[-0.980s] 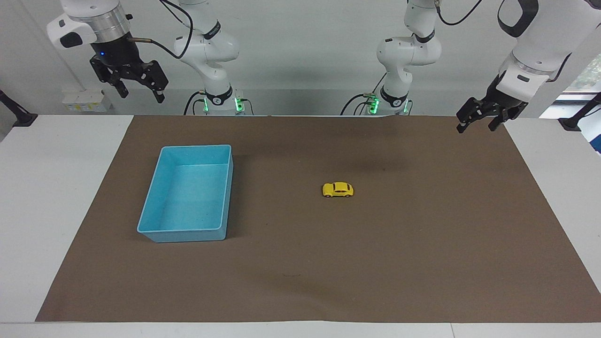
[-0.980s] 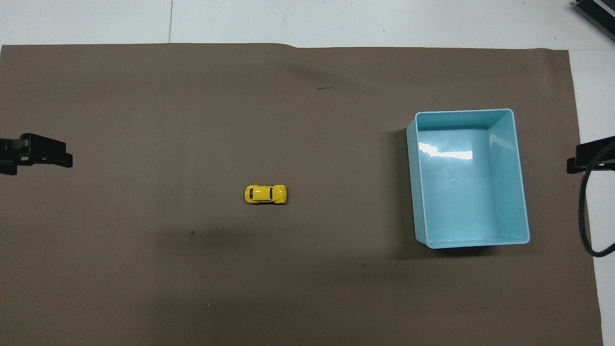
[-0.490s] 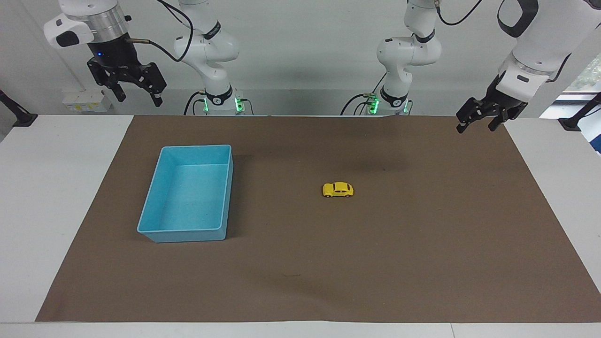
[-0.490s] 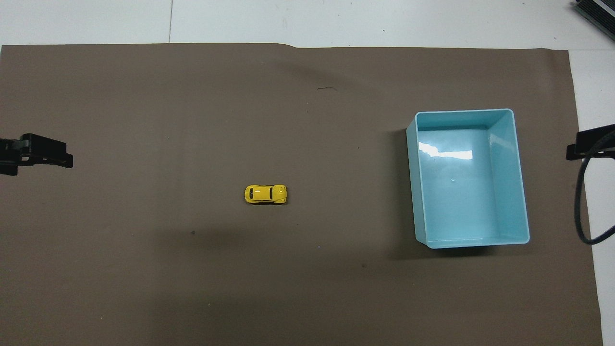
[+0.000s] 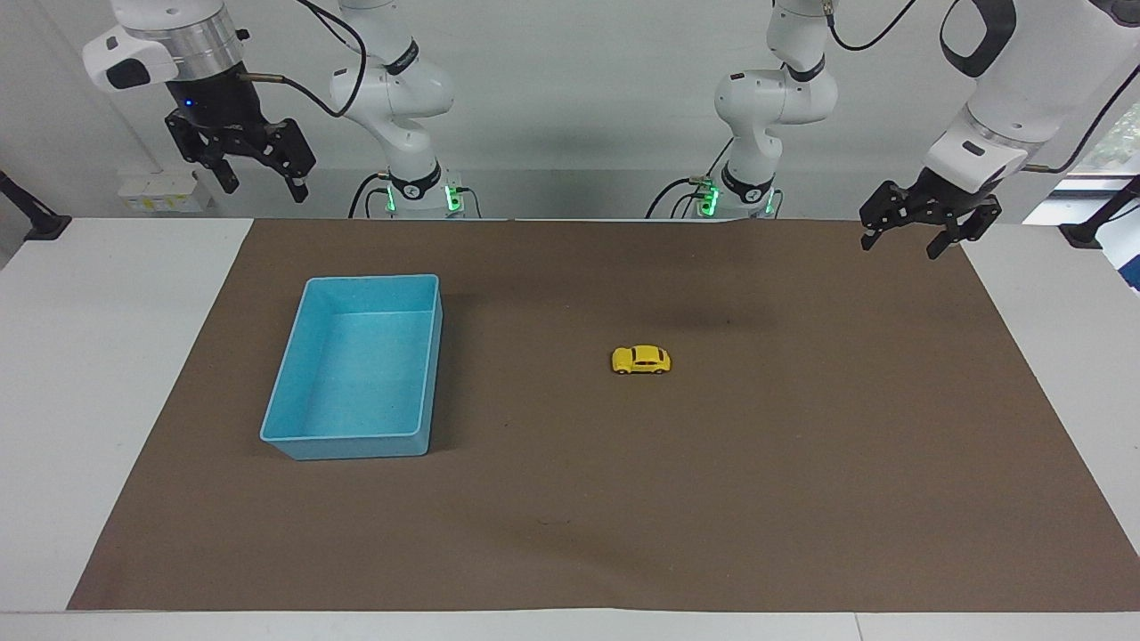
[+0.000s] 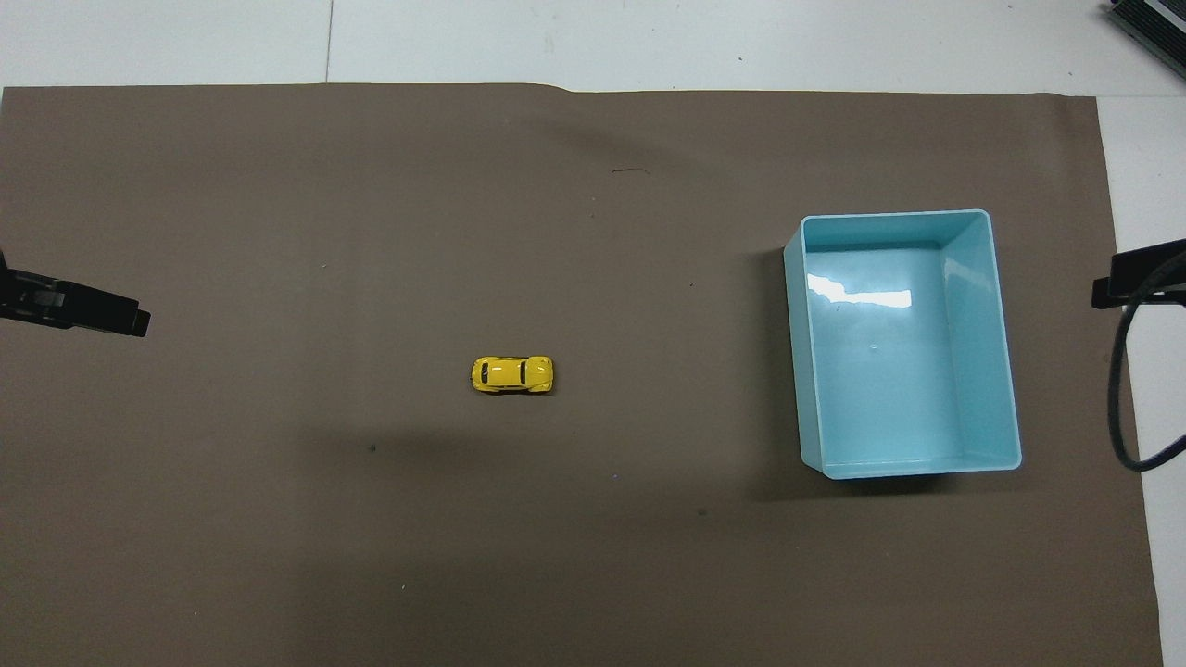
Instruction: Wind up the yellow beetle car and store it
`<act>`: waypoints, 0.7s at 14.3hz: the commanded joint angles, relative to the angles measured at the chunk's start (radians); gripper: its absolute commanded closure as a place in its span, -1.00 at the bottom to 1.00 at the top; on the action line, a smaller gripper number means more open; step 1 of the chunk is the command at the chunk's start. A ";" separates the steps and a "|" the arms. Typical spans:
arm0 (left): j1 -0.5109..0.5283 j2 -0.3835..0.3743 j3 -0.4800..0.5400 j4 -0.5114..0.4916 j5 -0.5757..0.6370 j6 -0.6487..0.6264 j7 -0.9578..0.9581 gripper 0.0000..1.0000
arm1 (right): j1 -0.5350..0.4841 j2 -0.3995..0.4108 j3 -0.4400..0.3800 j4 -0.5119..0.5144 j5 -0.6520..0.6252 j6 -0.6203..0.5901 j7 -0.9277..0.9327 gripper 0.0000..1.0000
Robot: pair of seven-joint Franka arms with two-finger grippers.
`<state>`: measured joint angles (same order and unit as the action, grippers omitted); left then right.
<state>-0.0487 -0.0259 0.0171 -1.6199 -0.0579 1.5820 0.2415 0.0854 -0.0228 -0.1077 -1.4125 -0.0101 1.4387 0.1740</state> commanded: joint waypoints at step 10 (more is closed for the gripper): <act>-0.204 0.073 -0.008 -0.044 -0.016 0.173 0.488 -1.00 | -0.010 -0.012 0.002 -0.020 0.018 0.020 0.025 -1.00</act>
<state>-0.2112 0.0479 -0.0047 -1.6316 -0.0613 1.7085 0.6635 0.0852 -0.0228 -0.1098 -1.4126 -0.0100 1.4388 0.1742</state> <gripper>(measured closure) 0.000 0.000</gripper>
